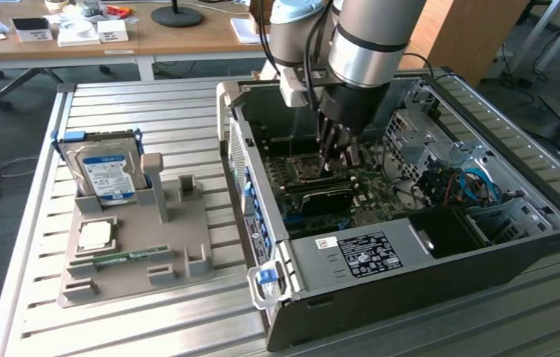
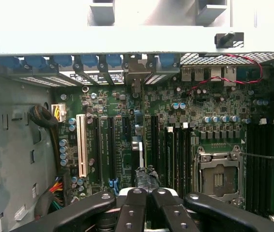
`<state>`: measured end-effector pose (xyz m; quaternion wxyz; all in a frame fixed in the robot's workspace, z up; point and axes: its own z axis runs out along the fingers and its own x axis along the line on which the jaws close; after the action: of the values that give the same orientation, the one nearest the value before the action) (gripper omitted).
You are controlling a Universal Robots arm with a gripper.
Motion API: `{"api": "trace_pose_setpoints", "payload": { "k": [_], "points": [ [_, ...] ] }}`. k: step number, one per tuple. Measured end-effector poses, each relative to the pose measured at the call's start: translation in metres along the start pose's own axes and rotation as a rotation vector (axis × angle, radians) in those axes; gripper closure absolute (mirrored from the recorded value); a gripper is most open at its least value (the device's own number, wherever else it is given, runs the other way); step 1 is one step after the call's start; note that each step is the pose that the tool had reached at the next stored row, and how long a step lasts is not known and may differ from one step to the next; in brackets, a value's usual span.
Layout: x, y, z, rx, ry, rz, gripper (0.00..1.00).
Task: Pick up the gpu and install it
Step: 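Press down on the gpu until it lock into place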
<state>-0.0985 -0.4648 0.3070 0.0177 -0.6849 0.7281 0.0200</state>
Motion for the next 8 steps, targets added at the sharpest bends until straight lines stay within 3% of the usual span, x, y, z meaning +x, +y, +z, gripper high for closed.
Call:
{"api": "trace_pose_setpoints", "payload": {
  "k": [8],
  "points": [
    [0.0001,0.0,0.0029,0.0,-0.0003,0.0,0.89]
  ]
}}
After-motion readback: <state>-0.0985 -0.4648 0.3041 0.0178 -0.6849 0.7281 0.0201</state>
